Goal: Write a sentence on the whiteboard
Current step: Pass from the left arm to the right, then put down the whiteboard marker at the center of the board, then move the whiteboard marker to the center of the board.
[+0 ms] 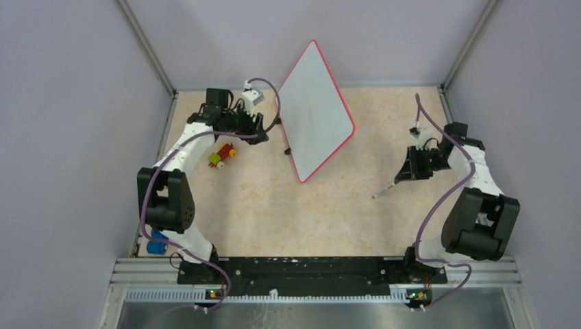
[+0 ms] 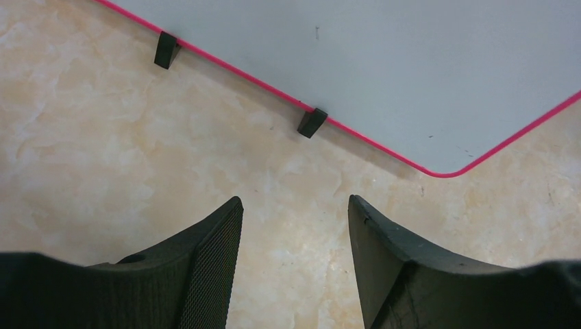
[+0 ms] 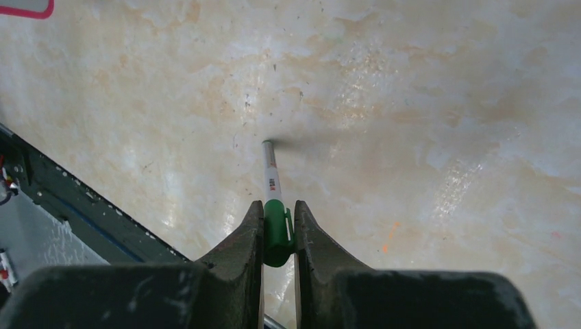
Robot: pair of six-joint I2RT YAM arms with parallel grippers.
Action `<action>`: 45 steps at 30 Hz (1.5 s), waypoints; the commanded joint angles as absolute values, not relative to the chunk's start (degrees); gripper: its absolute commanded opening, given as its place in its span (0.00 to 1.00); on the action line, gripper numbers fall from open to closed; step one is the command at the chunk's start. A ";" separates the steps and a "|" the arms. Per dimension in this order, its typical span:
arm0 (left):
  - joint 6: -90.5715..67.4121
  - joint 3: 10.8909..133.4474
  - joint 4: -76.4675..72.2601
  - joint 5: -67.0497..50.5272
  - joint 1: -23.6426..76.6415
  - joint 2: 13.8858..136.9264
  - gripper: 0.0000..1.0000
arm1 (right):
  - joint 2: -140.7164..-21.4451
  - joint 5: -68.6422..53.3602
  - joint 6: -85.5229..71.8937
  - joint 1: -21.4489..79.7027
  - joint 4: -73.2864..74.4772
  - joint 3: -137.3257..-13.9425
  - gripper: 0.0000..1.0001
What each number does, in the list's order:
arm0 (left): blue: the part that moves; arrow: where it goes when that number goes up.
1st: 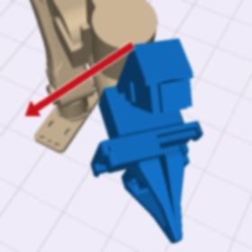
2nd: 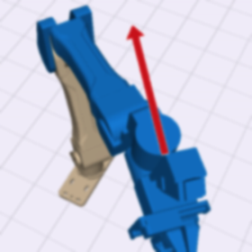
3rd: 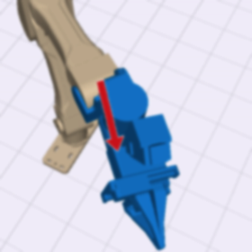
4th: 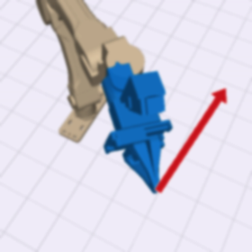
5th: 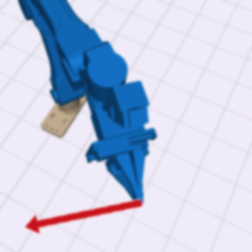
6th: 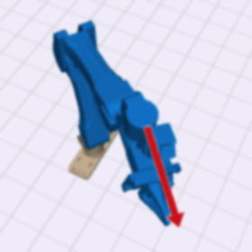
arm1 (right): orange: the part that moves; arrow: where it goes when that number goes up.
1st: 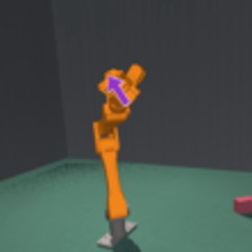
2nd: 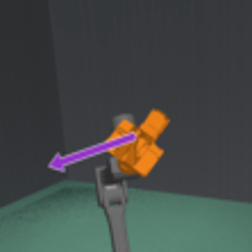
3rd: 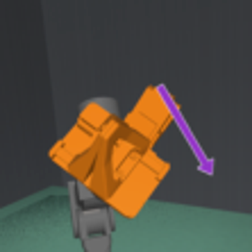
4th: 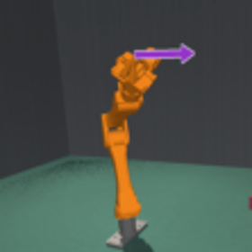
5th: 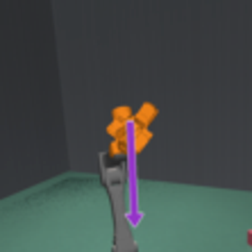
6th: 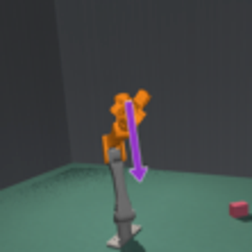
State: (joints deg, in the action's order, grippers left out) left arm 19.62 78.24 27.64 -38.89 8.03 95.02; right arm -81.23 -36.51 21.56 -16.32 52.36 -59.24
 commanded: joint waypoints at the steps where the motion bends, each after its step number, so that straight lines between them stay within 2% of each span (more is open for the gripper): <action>1: 21.01 81.11 23.09 -36.21 7.30 99.52 0.63 | -85.18 -32.14 28.81 -17.79 54.66 -60.10 0.00; 11: 31.28 93.43 25.37 -38.49 5.89 115.39 0.62 | -95.23 -30.71 34.09 -19.51 56.98 -63.10 0.00; 18: 37.37 100.74 25.25 -43.55 5.71 123.70 0.61 | -98.55 -29.62 33.30 -20.25 55.36 -63.83 0.16; 22: 38.17 105.07 25.33 -43.81 5.71 127.99 0.61 | -99.05 -28.45 32.99 -20.43 54.90 -64.24 0.30; 27: 38.13 108.22 24.66 -43.51 6.01 131.89 0.61 | -98.77 -27.74 32.97 -20.45 55.16 -64.36 0.42; 38: 40.54 111.84 23.48 -42.13 8.61 136.24 0.58 | -93.30 -31.15 32.06 -20.61 58.41 -67.04 0.47; 45: 41.13 113.08 22.52 -41.35 10.22 137.48 0.50 | -89.40 -35.34 31.88 -20.62 61.47 -69.21 0.50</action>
State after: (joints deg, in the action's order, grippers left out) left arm 39.75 110.72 24.88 -41.08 9.41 136.86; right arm -93.14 -31.40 31.88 -20.08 58.94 -66.22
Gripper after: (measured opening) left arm 0.514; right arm 0.485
